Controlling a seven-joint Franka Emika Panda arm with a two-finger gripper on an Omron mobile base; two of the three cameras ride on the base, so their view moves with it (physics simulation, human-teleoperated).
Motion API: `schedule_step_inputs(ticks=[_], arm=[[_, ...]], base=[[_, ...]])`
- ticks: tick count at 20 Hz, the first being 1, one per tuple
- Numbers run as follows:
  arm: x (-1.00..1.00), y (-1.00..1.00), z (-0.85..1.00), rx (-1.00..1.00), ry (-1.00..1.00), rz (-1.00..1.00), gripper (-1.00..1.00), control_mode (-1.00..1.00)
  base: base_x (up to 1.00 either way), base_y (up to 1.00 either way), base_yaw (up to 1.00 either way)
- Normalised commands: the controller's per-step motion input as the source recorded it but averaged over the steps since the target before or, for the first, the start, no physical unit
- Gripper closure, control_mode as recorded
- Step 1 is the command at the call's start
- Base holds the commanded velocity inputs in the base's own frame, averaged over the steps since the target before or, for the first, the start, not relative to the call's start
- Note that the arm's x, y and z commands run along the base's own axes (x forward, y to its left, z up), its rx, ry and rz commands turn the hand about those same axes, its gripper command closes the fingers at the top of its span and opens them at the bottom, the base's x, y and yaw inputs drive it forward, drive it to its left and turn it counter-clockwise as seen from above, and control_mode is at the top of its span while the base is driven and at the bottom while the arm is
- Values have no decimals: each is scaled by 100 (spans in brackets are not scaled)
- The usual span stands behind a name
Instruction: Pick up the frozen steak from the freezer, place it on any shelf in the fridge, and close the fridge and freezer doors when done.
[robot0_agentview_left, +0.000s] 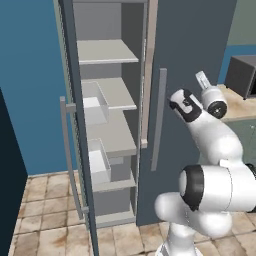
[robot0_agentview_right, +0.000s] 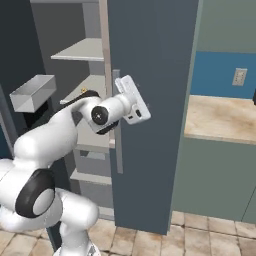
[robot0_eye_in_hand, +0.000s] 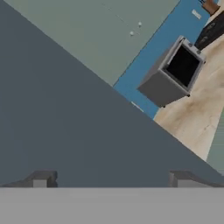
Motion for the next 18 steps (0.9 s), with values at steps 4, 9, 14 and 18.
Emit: schedule_step_inputs(ticks=[4,9,14,18], arm=[[-58,11,100,-20,29,-11,-100,-100],[-47,30,100,-26,41,-8,-100,-100],[-40,82,86,-35,44,-1,-100,-100],[-39,100,39,-31,29,0,-100,-100]], base=[[0,0,0],[0,0,0],[0,0,0],[0,0,0]])
